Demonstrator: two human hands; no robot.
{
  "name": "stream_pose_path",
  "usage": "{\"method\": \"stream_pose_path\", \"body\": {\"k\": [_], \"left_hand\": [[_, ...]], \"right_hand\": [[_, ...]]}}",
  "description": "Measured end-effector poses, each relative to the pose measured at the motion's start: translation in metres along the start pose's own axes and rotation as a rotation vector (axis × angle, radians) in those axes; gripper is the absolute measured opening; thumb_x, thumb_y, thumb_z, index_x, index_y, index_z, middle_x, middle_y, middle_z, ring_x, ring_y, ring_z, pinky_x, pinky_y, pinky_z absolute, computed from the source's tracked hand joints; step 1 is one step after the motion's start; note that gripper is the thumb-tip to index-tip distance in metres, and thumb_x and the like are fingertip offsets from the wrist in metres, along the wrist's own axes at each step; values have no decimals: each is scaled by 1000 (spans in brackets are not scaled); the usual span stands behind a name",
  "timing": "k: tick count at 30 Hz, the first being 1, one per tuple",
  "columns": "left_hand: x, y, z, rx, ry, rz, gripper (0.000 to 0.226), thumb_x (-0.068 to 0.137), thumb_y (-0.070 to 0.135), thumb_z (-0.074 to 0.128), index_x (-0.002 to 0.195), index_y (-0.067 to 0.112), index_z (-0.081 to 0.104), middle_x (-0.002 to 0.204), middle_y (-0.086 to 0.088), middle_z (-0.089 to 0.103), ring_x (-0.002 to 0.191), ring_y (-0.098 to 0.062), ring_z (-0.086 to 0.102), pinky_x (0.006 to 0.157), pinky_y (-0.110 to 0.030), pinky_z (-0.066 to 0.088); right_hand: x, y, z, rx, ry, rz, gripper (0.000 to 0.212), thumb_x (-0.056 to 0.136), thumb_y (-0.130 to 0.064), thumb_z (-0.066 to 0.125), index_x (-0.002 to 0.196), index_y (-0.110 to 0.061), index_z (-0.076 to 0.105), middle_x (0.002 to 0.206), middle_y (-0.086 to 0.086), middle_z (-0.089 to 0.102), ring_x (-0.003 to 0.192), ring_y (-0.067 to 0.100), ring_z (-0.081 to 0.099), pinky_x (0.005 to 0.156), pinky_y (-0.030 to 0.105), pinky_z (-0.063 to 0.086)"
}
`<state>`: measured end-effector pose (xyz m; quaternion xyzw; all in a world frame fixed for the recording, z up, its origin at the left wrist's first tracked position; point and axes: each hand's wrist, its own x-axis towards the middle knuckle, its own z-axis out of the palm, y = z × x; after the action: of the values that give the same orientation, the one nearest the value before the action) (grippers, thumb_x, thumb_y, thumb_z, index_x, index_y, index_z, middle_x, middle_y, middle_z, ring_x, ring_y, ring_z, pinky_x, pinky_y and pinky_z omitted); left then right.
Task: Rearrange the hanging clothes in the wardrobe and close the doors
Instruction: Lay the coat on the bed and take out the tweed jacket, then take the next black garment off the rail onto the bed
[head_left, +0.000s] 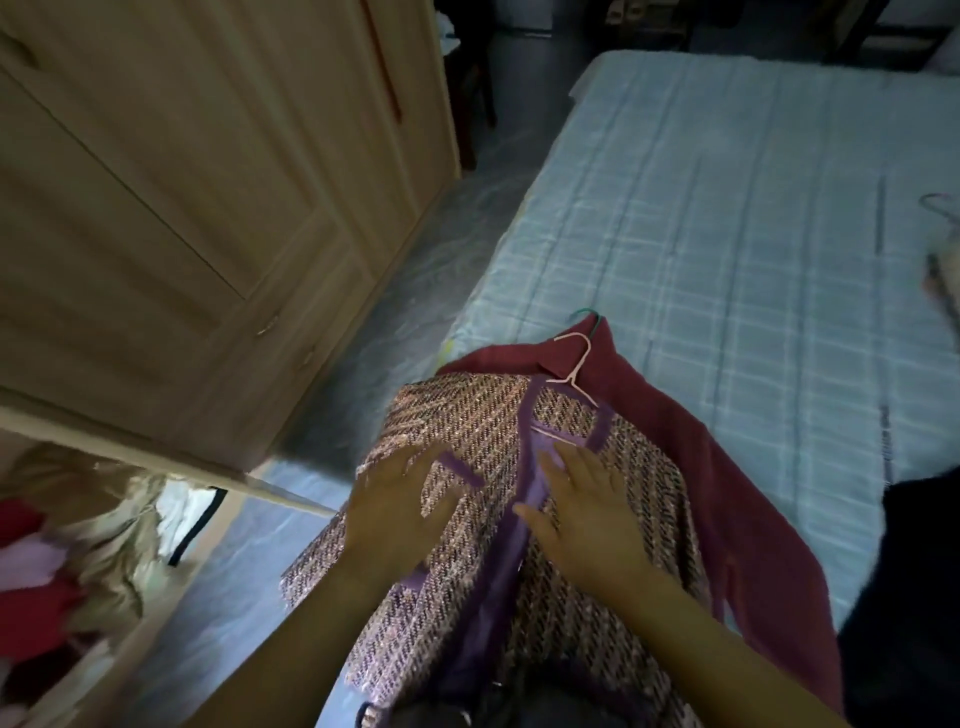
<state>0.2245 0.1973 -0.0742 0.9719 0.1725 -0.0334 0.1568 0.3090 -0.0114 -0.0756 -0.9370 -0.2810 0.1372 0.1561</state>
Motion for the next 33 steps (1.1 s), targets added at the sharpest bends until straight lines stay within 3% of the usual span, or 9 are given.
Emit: {"method": "stream_pose_path", "body": {"k": [4, 10, 14, 18, 23, 26, 29, 33], "left_hand": [[-46, -41, -33, -37, 100, -143, 69, 80, 68, 26, 131, 32, 53, 130, 0, 59, 117, -26, 58, 92, -43, 49], [-147, -158, -76, -8, 160, -321, 77, 80, 78, 13, 136, 36, 45, 137, 4, 53, 124, -22, 50, 99, -46, 45], [-224, -235, -120, -1, 271, -447, 74, 82, 76, 15, 134, 34, 48, 132, 6, 54, 121, -20, 52, 98, -46, 43], [-289, -317, -175, 57, 344, -572, 70, 80, 70, 19, 135, 36, 46, 134, 8, 52, 123, -20, 49, 101, -48, 37], [-355, -401, -266, 168, 524, -691, 70, 76, 67, 23, 126, 30, 55, 123, 3, 59, 114, -26, 55, 98, -48, 40], [-378, -437, -325, 265, 611, -737, 70, 77, 69, 21, 124, 31, 56, 118, 1, 59, 112, -27, 54, 99, -48, 40], [-386, -468, -385, 346, 711, -721, 73, 79, 68, 20, 129, 26, 52, 125, -2, 56, 116, -29, 52, 100, -49, 36], [-374, -510, -470, 391, 819, -704, 75, 77, 70, 15, 136, 33, 43, 134, 5, 50, 125, -21, 45, 105, -49, 34]], "right_hand": [[-1, -69, 6, -1, -34, -111, 72, 92, -64, 18, 126, -14, 57, 130, 15, 56, 118, 39, 54, 88, 61, 43], [-11, -215, 35, -43, -45, -373, 69, 91, -62, 21, 128, -14, 55, 132, 14, 54, 122, 36, 50, 98, 53, 41], [-28, -338, 56, 8, -56, -587, 75, 92, -65, 14, 115, -12, 62, 117, 9, 64, 102, 30, 63, 81, 42, 53], [-34, -468, 75, 10, -47, -774, 56, 88, -54, 36, 108, -11, 65, 106, 6, 67, 91, 28, 66, 72, 37, 56], [-38, -610, 68, 51, 25, -993, 68, 85, -59, 30, 122, -9, 59, 123, 8, 61, 112, 27, 57, 89, 41, 49], [-38, -681, 47, 75, 110, -1105, 78, 84, -65, 22, 131, -11, 53, 134, 7, 53, 124, 25, 48, 100, 34, 39], [-25, -749, 22, 85, 169, -1202, 91, 80, -78, 7, 140, -18, 41, 145, -1, 40, 134, 18, 36, 106, 29, 31], [2, -843, -27, 127, 272, -1333, 67, 90, -63, 29, 144, -22, 32, 151, -5, 29, 139, 12, 24, 108, 27, 27]]}}
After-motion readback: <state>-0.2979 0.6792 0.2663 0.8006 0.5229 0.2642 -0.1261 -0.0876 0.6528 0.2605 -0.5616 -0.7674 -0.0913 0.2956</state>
